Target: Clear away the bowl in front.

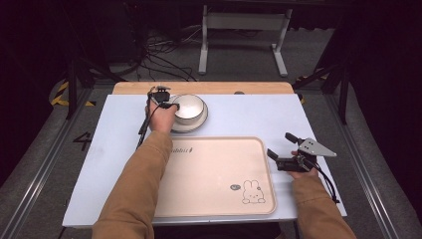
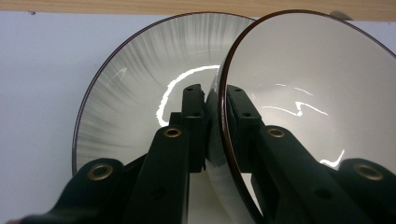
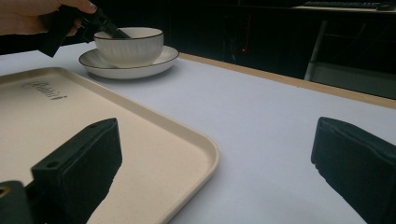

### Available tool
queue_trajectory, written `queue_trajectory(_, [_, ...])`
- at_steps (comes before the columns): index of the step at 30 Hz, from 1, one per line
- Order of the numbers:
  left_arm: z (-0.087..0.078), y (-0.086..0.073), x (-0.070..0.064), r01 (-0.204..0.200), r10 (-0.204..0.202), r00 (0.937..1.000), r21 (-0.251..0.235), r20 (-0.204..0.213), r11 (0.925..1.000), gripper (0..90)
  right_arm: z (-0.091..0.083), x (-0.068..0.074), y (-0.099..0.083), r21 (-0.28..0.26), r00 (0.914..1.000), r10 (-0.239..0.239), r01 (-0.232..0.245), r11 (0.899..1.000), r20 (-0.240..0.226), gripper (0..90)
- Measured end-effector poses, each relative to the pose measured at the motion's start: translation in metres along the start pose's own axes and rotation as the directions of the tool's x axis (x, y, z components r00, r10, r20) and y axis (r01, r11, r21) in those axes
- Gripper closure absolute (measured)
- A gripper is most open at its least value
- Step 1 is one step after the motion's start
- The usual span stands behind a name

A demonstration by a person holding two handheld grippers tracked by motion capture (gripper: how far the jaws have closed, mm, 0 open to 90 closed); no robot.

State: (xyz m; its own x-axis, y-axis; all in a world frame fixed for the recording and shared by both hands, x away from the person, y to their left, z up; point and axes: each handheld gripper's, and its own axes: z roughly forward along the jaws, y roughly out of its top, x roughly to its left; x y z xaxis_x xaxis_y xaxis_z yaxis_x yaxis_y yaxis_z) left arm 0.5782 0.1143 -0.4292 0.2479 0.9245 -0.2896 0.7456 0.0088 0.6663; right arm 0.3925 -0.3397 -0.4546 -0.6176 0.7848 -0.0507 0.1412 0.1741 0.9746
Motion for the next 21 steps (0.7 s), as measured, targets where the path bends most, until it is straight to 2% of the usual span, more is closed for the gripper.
queue_trajectory(4, [0.0001,-0.0001,-0.0003,-0.008,0.008,1.0000,-0.002,-0.002,1.0000,80.6,0.0000,0.0000,0.0000,0.000,1.0000,0.000,0.000,1.000,0.000,2.4])
queue_trajectory(6, [0.0001,0.0000,-0.0004,-0.028,0.028,0.9996,-0.004,-0.007,0.9996,80.7,-0.0001,0.0000,0.0000,0.001,1.0000,-0.001,0.001,1.000,0.001,2.4])
queue_trajectory(13, [-0.0015,-0.0010,-0.0013,-0.040,0.039,0.9989,-0.026,-0.024,0.9988,81.3,-0.0002,0.0000,0.0000,0.001,1.0000,0.008,-0.008,1.000,-0.002,2.4])
queue_trajectory(17, [-0.0058,0.0010,-0.0039,-0.047,0.046,0.9987,-0.051,-0.022,0.9976,82.0,-0.0002,-0.0001,0.0000,0.001,1.0000,0.008,-0.008,1.000,-0.002,2.4])
queue_trajectory(21, [-0.0098,0.0026,-0.0062,-0.064,0.063,0.9978,-0.052,-0.017,0.9966,81.7,-0.0002,-0.0001,0.0000,0.001,1.0000,0.008,-0.008,1.000,-0.002,2.4])
